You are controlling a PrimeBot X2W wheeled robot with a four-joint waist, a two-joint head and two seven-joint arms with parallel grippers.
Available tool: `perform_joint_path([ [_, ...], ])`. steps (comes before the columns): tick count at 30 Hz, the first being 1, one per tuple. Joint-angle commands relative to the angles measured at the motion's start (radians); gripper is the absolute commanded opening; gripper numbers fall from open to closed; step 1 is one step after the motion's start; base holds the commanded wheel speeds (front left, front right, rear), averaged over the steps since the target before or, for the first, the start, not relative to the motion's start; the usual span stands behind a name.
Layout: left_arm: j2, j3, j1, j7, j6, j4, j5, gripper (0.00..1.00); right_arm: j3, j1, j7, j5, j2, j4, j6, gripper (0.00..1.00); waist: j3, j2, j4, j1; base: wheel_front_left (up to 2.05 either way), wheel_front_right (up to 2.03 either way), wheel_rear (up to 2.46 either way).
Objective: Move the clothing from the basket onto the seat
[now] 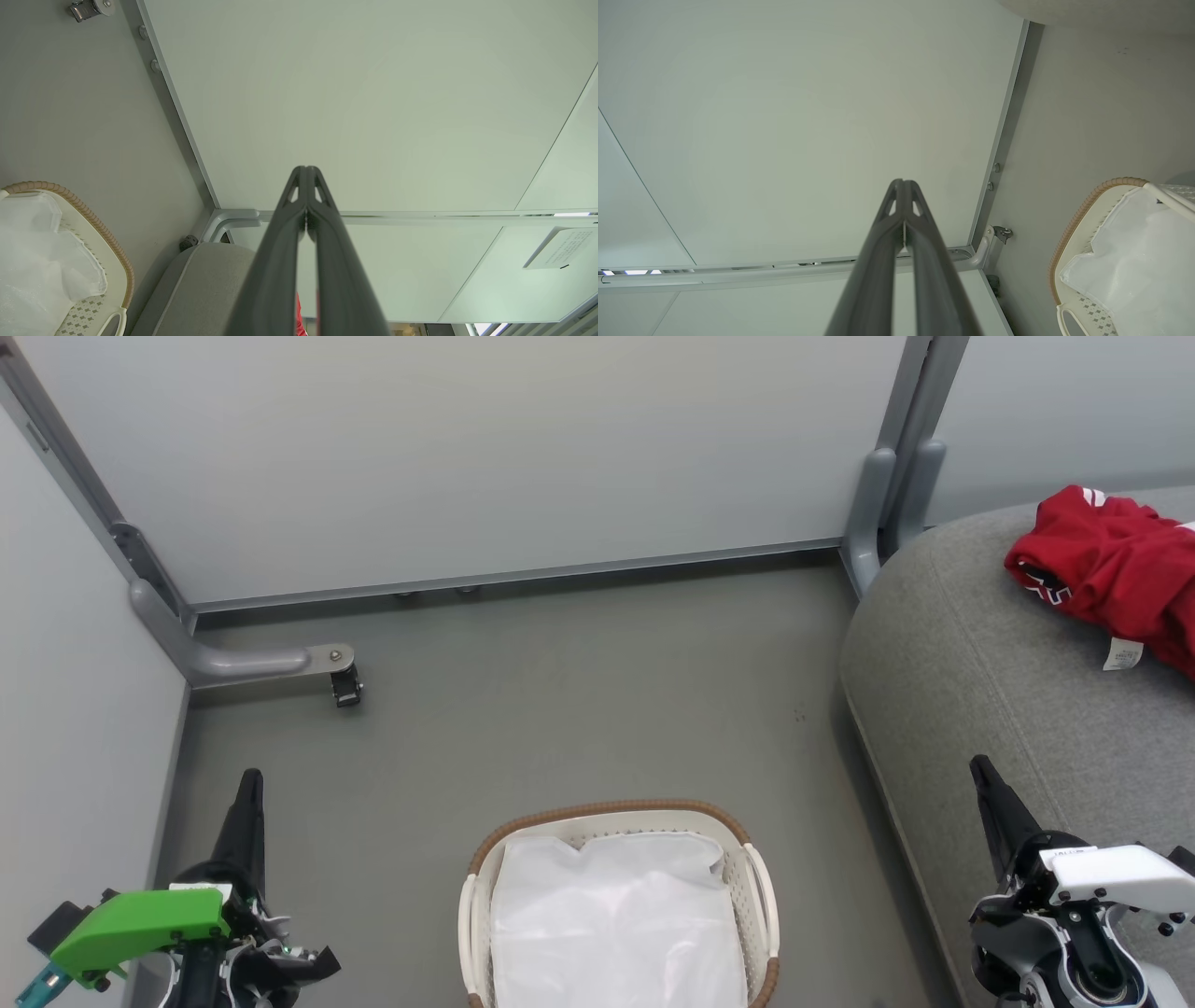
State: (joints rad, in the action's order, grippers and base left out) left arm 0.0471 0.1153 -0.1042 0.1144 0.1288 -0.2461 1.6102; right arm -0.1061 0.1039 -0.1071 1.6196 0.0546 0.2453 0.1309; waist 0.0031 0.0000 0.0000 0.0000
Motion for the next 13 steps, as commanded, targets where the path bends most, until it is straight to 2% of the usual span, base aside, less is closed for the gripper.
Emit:
perform_joint_path([
  [1,0.006,0.002,-0.01,0.004,0.005,0.002,0.003,0.0,-0.002,0.006,-0.004,-0.001,0.004,-0.003,0.0,0.0,0.0,0.0,0.0,0.0,0.0,0.0,0.0],
  [13,0.006,0.002,-0.01,0.004,0.005,0.002,0.003,0.0,-0.004,0.006,-0.005,-0.003,0.002,-0.003,0.0,0.0,0.0,0.0,0.0,0.0,0.0,0.0,0.0],
])
